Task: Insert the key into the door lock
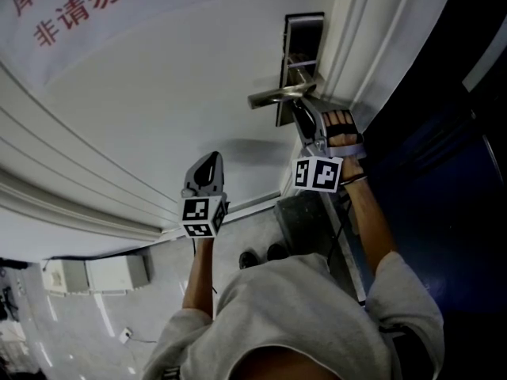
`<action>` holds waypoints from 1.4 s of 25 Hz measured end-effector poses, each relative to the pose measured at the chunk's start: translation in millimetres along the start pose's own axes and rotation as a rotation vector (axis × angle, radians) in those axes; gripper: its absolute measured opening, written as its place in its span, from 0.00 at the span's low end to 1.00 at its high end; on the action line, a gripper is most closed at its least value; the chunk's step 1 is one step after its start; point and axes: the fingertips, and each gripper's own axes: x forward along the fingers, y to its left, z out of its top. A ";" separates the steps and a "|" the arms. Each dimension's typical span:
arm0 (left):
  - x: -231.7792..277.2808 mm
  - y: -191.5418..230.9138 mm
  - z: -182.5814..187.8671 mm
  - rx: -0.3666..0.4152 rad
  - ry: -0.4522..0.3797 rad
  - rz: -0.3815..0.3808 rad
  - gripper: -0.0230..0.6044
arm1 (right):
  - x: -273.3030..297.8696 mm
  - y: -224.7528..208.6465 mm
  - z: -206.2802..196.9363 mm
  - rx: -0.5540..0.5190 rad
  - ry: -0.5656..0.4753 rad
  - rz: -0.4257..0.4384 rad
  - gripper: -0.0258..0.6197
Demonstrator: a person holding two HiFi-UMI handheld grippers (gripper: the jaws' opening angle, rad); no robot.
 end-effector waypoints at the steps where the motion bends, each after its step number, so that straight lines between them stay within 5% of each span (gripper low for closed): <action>1: 0.0 -1.5 0.1 0.002 0.000 -0.002 0.07 | -2.1 -0.9 -0.9 0.021 -0.002 -0.001 0.31; 8: 0.2 -8.3 -0.2 0.008 0.004 -0.016 0.07 | -17.3 -4.0 -13.2 0.257 0.003 0.029 0.27; 20: 0.5 -9.9 2.3 0.007 -0.001 -0.016 0.07 | -49.9 37.2 -27.0 1.001 -0.006 0.134 0.14; 28: -8.6 -2.0 0.6 0.003 0.000 0.003 0.07 | -75.8 79.8 -48.8 1.222 0.052 0.124 0.09; 35: -18.6 4.3 -6.4 -0.014 0.009 0.028 0.07 | -94.4 96.4 -62.6 1.276 0.075 0.116 0.07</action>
